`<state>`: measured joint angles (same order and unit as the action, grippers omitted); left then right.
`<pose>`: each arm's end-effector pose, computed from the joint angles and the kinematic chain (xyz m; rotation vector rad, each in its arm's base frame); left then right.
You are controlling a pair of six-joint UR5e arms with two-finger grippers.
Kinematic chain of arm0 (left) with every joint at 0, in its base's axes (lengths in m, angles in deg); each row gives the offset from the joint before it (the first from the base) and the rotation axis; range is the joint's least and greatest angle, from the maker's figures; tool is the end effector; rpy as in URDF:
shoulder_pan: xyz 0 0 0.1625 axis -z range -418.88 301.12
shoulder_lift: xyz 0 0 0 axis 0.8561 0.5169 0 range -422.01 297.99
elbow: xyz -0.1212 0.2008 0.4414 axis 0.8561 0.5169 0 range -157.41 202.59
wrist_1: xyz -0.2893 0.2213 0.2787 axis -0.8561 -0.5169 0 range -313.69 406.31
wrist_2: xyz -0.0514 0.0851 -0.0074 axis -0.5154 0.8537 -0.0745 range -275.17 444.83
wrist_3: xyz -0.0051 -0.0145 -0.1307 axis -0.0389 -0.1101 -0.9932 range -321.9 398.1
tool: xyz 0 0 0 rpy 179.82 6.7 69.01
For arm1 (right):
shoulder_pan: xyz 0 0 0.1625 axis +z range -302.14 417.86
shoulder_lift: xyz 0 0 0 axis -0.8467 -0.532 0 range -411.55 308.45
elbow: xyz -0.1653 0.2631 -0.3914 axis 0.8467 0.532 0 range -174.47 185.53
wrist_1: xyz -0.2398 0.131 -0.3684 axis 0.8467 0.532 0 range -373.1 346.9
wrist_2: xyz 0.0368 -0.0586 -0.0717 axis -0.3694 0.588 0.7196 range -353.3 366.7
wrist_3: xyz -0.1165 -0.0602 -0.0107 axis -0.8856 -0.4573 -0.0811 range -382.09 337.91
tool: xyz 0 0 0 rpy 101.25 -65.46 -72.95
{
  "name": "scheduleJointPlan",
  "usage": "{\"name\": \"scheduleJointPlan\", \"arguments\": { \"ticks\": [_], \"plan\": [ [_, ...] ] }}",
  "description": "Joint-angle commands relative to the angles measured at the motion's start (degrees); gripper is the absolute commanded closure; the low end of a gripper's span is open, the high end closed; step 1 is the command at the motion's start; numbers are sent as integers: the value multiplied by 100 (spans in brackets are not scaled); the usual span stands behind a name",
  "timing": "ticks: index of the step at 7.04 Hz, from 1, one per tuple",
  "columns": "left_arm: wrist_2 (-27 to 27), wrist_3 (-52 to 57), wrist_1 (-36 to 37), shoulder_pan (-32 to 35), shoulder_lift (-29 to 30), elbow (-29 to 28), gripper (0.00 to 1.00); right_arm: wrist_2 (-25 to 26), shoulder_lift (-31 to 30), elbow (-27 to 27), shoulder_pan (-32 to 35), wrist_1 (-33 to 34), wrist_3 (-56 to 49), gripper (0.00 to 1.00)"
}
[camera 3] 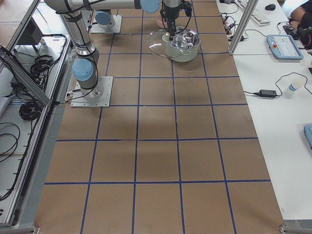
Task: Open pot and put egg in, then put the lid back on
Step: 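Lift the egg out of the bowl with the left gripper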
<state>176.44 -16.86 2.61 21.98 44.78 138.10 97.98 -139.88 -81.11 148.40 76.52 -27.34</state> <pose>-0.0361 -0.5908 0.2213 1.6665 -2.6590 0.1183 0.1357 -0.5547 0.5457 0.1571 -3.1142 0.0342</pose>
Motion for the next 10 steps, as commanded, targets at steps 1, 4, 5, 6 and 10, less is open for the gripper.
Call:
{"name": "scheduleJointPlan", "arguments": {
  "ticks": [1,4,5,6,10],
  "plan": [
    [-12,-15,-838,79,-166,-553,65,-13,9,7,7,-33,-3,100],
    [-264,-732,-1552,535,-387,-1212,65,-40,9,7,7,-41,5,100],
    [-545,-1232,-1728,632,-317,-1502,65,-40,0,7,7,-41,6,100],
    [-557,-1402,-1773,781,-264,-1697,65,-40,9,24,16,-41,6,100],
    [-565,-2061,-1204,1544,165,-2382,65,-40,9,24,7,-59,6,100]
  ]
}}
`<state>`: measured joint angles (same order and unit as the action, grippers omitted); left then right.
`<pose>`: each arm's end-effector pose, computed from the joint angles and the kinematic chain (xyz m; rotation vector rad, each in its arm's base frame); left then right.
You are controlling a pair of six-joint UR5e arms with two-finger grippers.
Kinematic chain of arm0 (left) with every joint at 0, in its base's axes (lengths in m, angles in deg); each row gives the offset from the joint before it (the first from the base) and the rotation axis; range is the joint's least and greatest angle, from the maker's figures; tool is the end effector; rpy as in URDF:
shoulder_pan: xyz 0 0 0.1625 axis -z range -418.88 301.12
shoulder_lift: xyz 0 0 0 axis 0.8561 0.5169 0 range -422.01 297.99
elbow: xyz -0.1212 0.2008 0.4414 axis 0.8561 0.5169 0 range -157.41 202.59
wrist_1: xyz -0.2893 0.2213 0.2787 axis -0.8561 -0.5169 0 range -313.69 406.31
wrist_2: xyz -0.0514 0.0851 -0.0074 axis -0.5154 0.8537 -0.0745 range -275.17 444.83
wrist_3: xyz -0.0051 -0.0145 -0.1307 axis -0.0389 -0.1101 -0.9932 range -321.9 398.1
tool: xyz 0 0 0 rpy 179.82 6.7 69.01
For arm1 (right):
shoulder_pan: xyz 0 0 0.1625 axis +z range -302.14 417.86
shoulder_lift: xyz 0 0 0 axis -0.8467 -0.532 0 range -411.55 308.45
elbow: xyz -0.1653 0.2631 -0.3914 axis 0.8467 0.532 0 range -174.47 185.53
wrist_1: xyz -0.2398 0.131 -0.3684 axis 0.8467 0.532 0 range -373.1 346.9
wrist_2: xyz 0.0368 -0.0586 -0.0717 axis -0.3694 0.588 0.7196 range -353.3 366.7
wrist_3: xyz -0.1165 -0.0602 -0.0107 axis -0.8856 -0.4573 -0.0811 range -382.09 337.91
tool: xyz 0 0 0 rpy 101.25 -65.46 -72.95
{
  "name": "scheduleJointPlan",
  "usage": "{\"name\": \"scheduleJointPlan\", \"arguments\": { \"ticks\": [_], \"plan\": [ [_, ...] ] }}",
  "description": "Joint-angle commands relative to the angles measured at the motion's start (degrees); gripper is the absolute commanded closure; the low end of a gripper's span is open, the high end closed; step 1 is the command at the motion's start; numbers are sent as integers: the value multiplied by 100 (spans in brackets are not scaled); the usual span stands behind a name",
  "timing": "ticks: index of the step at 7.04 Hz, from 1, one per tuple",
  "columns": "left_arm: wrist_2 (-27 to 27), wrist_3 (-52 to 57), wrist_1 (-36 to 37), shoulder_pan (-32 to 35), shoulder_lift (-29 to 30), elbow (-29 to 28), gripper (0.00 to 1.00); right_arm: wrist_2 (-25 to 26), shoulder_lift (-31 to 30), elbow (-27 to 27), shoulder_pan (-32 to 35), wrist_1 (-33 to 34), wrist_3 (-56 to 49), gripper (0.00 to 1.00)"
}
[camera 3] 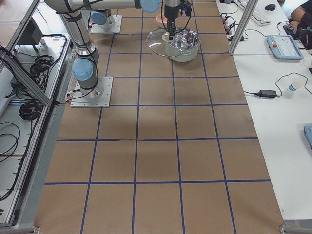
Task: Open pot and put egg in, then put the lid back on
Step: 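Carry the egg over the open pot and lower it inside with the left gripper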
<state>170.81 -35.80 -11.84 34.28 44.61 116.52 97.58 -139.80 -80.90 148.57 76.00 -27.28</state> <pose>-0.1796 -0.6685 0.3781 1.7047 -2.4193 0.1646 0.1382 -0.5541 0.5460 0.1607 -3.1214 0.0242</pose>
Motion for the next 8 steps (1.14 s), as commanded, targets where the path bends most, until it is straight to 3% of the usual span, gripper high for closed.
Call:
{"name": "scheduleJointPlan", "arguments": {
  "ticks": [1,6,8],
  "plan": [
    [-2,-361,477,543,427,-426,65,0,1,3,-10,-7,-9,100],
    [-275,-820,1708,1047,1262,-709,65,0,1,-14,8,-7,-9,100],
    [-266,-829,1745,1204,1352,-709,65,0,1,-14,-10,-7,-9,100]
  ]
}}
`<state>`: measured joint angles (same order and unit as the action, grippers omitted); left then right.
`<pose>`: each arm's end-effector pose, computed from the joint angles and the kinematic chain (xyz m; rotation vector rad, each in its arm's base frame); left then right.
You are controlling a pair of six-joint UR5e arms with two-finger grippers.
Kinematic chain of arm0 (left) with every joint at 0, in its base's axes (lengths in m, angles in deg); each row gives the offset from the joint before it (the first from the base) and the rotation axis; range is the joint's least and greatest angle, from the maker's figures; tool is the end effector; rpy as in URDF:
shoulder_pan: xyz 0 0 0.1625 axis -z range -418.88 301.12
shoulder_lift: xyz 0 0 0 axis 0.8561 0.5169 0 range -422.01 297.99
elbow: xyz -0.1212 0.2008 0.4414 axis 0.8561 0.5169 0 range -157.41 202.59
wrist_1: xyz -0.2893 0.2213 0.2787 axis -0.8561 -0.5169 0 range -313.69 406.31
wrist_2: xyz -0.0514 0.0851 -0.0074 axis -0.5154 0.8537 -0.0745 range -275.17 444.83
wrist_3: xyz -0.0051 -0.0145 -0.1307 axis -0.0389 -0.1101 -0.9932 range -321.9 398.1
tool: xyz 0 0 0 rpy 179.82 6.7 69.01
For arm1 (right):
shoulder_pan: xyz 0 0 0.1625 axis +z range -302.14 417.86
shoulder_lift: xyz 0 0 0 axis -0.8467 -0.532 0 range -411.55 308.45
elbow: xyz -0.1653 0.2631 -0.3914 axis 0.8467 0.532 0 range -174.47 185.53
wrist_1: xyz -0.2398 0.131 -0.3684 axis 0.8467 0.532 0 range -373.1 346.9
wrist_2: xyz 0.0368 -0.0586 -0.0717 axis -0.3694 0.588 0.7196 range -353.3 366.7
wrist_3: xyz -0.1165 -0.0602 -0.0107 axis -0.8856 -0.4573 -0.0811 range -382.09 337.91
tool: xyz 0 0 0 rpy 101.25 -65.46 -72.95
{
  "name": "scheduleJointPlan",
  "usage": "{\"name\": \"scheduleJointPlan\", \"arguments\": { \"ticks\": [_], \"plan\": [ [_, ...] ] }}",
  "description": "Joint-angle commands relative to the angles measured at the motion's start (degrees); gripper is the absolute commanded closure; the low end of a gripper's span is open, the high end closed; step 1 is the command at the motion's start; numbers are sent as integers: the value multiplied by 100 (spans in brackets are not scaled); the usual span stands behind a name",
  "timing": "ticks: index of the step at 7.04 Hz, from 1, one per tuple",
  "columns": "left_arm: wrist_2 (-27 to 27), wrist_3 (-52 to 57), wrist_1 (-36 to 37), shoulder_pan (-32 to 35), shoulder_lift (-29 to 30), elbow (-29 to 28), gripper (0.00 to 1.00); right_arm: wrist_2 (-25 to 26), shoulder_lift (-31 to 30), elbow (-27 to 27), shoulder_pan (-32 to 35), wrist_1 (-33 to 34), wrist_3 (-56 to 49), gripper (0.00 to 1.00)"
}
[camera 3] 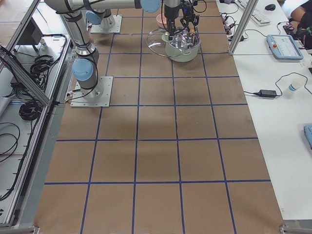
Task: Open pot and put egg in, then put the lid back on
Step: 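Carry the egg over the open pot and lower it inside with the left gripper, then open the left gripper to release the egg into the pot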
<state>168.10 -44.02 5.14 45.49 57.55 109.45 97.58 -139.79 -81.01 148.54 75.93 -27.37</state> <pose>-0.3380 -0.7203 0.3191 1.5130 -2.3115 0.2435 0.1379 -0.5538 0.5447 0.1624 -3.1215 0.0190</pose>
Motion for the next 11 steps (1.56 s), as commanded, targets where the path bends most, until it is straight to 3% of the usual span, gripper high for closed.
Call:
{"name": "scheduleJointPlan", "arguments": {
  "ticks": [1,3,5,6,7,9,10,11],
  "plan": [
    [-13,-6,47,84,76,-2,65,0,0,-3,-7,-9,0,100],
    [-4,3,56,93,198,15,63,9,0,6,-7,0,-9,100],
    [-4,12,47,93,225,59,54,0,9,40,2,0,0,100],
    [48,73,47,93,217,94,28,9,43,84,2,17,-9,100],
    [57,134,30,93,77,173,18,17,105,172,11,44,0,99],
    [57,204,-32,67,-204,182,18,17,726,924,28,35,-9,99],
    [66,431,-363,-47,-449,191,18,17,1069,1129,107,209,-9,99],
    [66,825,-1175,-318,-895,200,18,17,1307,1139,351,768,17,99]
  ]
}}
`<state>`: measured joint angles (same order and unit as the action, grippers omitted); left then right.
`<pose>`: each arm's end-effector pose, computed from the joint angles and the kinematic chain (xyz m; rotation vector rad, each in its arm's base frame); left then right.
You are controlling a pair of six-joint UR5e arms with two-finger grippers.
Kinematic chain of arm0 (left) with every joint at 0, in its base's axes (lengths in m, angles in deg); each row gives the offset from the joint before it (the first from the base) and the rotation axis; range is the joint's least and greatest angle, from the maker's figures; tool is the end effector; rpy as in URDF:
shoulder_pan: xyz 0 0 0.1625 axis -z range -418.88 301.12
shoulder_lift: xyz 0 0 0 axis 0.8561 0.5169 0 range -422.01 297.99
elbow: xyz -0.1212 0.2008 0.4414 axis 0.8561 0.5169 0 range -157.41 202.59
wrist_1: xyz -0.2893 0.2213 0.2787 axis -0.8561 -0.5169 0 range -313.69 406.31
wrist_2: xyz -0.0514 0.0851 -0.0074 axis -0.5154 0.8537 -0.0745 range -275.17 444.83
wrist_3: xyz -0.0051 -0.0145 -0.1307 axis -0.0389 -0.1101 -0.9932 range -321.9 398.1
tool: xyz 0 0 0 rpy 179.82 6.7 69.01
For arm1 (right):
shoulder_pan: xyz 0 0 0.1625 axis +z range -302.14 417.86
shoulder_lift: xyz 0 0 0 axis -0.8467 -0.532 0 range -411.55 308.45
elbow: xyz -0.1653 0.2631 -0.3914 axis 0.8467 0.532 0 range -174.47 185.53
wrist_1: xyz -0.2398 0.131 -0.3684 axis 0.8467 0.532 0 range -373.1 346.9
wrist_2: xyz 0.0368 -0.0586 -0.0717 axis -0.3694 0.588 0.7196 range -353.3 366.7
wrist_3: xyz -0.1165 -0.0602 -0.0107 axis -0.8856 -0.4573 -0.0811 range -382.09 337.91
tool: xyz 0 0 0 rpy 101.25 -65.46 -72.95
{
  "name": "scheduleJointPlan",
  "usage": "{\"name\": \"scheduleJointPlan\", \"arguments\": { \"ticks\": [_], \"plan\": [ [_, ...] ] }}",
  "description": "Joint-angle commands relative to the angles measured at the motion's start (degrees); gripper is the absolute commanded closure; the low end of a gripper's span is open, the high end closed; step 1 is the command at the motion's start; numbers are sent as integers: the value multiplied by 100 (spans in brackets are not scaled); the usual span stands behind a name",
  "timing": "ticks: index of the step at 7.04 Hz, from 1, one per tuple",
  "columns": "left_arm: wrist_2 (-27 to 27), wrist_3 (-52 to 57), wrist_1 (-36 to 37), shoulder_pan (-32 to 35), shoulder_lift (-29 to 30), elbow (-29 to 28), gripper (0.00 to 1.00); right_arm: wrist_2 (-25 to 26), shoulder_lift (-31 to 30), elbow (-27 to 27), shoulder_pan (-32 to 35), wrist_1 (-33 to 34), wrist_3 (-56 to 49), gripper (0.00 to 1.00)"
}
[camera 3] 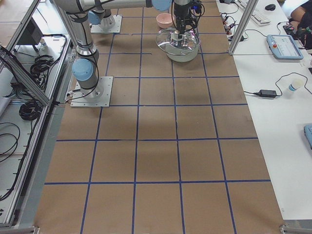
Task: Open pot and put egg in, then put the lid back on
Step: 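Open the left gripper to release the egg into the pot, then withdraw the left gripper while the right gripper carries the lid back over the pot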
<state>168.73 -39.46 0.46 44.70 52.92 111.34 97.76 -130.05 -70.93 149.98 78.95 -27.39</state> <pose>-0.3196 -0.6962 0.3517 1.4617 -2.3910 0.2478 0.1548 -0.6418 0.5437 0.2008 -3.1127 0.1106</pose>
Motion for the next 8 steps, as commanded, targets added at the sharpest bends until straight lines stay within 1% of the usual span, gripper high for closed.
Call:
{"name": "scheduleJointPlan", "arguments": {
  "ticks": [1,2,3,4,5,6,7,8],
  "plan": [
    [3,1086,-2003,-668,-1046,20,17,0,649,149,479,907,124,99],
    [12,1963,-2860,-968,-1496,107,17,0,817,184,708,1051,230,99],
    [99,2807,-3269,-1153,-1901,282,15,87,1028,193,1024,1296,414,99],
    [387,3451,-3429,-1364,-2210,301,7,236,1282,272,1288,1524,755,99],
    [503,4058,-4040,-1479,-2543,188,1,220,1546,551,1595,1527,1272,98],
    [748,5099,-4620,-1507,-2755,152,1,255,1818,815,1868,1535,1720,98],
    [1064,5797,-4922,-1585,-2888,91,1,194,2003,913,1940,1570,1760,98],
    [1015,6492,-5056,-1612,-2959,21,1,194,2066,905,1941,1614,1725,98]
  ]
}}
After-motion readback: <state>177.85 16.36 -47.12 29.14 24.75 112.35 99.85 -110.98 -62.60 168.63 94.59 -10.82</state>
